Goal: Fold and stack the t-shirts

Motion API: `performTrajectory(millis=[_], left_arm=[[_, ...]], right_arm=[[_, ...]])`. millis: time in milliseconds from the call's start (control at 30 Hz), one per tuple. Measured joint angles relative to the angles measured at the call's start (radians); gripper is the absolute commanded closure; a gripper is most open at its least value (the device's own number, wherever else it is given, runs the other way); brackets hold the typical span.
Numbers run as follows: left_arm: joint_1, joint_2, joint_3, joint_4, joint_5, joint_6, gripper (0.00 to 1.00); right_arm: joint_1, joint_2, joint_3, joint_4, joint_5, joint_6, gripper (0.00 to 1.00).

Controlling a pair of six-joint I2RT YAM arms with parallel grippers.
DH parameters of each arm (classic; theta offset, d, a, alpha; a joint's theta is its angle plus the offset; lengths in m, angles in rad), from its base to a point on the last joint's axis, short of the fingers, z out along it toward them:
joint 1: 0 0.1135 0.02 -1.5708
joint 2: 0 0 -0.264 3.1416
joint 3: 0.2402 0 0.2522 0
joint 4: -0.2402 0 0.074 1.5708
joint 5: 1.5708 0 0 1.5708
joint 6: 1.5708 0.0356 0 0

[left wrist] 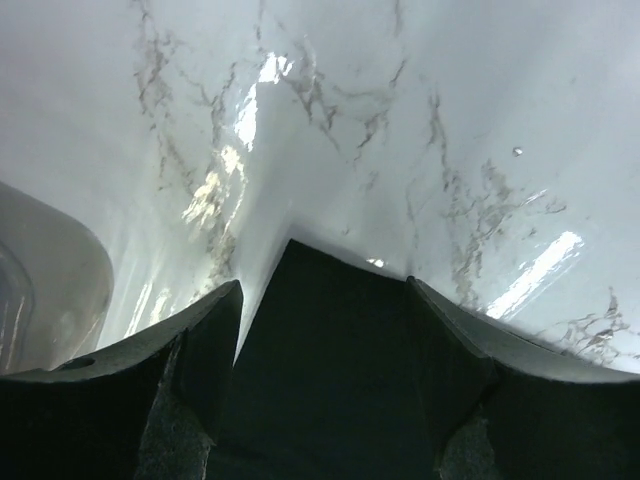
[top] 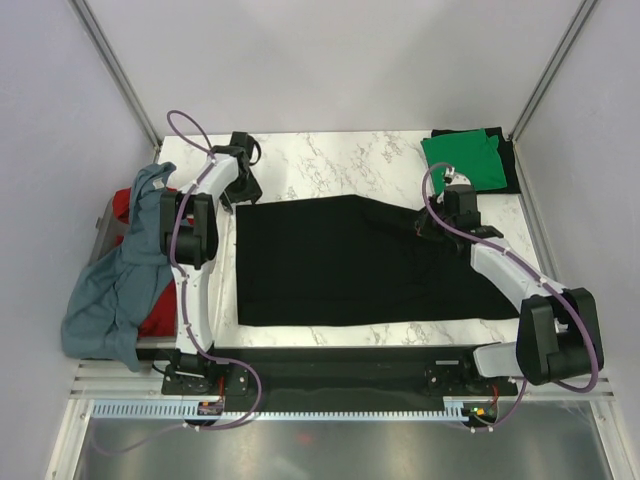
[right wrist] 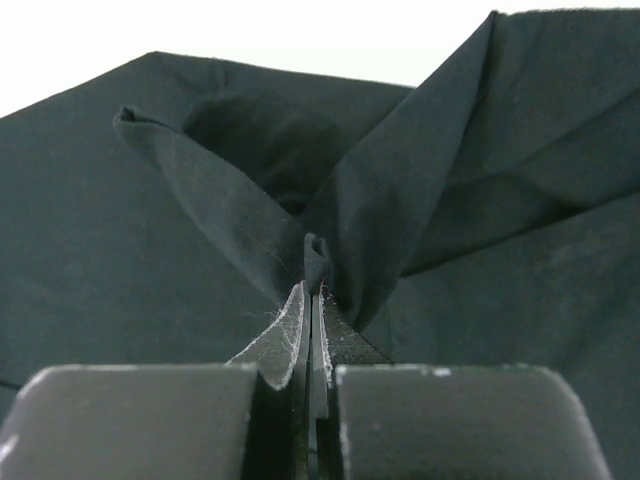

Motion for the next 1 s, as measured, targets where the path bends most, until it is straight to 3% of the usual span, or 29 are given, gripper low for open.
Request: performTrajectory(millis=[133,267,367,400,467,500,567,667,1000], left_arm=[[-0.001,0.026,0.040,-0.005,0.001,-0.009,0.29],[-0.002,0.054,0.084,-0.007,0.006,-0.014,0.37],[-0.002,0.061,0.094,-0.001,0.021,-0.021,0.50],[-0.003,0.061,0.094,0.000,0.026,-0.024,0.62],[-0.003,0.062,0.094,0.002,0.032,-0.033,0.71],[-0.004,0.062,0.094,0.003,0.033,-0.034,0.80],[-0.006,0.062,0.094,0.006,0.040,-0.034,0.84],[-0.008,0.062,0.094,0.006,0.048,-0.034,0.97],[-0.026,-0.085,-0.085,0.010,0.057,-0.033,0.98]], right_arm=[[0.001,-0.033,-0.047,0.011,-0.027,0.012,1.00],[0.003,-0.063,-0.069,0.011,-0.034,0.016,1.00],[0.003,-0.077,-0.078,0.014,-0.034,0.016,1.00],[0.003,-0.079,-0.082,0.016,-0.034,0.015,1.00],[0.003,-0.080,-0.092,0.016,-0.034,0.015,1.00],[0.003,-0.080,-0.096,0.016,-0.034,0.015,1.00],[0.003,-0.080,-0.102,0.014,-0.034,0.015,1.00],[0.003,-0.080,-0.100,0.009,-0.030,0.008,1.00],[-0.023,-0.177,-0.036,-0.086,0.019,-0.013,1.00]])
